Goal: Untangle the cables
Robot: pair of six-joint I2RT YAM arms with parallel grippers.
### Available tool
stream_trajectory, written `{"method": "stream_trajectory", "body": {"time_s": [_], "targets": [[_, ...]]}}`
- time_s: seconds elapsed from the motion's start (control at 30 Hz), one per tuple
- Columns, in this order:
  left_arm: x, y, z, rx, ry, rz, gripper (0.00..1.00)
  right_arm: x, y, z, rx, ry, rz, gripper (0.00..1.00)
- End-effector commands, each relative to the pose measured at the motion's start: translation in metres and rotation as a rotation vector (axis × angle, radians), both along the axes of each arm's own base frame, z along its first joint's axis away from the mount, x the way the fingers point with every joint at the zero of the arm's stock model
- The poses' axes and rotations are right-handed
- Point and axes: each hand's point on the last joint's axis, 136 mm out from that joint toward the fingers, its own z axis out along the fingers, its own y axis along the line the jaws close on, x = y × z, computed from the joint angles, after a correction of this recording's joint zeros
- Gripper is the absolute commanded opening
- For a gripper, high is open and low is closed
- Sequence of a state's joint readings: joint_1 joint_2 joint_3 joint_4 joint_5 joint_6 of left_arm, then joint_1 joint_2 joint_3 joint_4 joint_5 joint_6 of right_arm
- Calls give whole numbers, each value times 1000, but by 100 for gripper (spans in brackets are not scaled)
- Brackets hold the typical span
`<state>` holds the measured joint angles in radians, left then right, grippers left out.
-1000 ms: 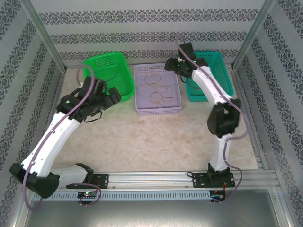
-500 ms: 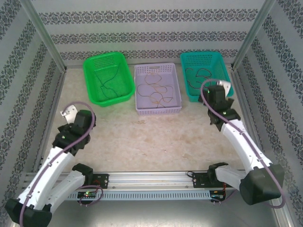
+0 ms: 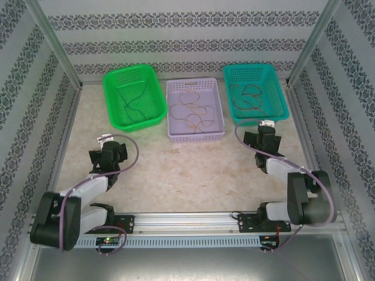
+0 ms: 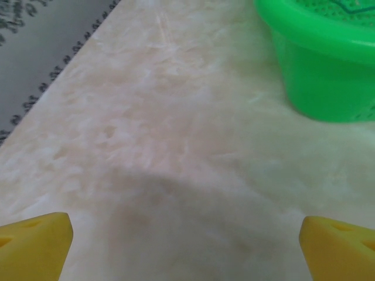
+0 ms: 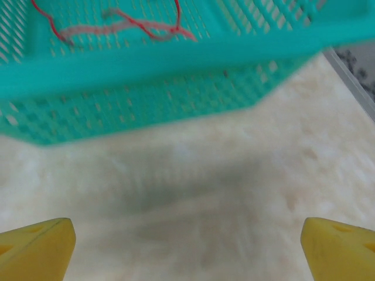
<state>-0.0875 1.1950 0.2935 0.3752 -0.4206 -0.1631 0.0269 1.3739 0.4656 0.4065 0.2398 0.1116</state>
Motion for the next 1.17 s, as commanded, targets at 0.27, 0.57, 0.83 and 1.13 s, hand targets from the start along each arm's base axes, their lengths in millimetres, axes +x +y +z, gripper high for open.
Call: {"method": "stream_trajectory", "body": {"time_s": [0.27,0.57,0.83,1.13], "targets": [[79,-13,22,-72,-165,-176,100,26,29,24,31,-266,203,98],[81,-24,11,-66,-197,-242,100,30,30,22,15,-249,196,98],[80,-25,11,-69,-191,-243,100,28,31,23,3,-255,193,98],[80,-25,10,-69,-190,-244,100,26,35,24,-8,-268,215,98]]}}
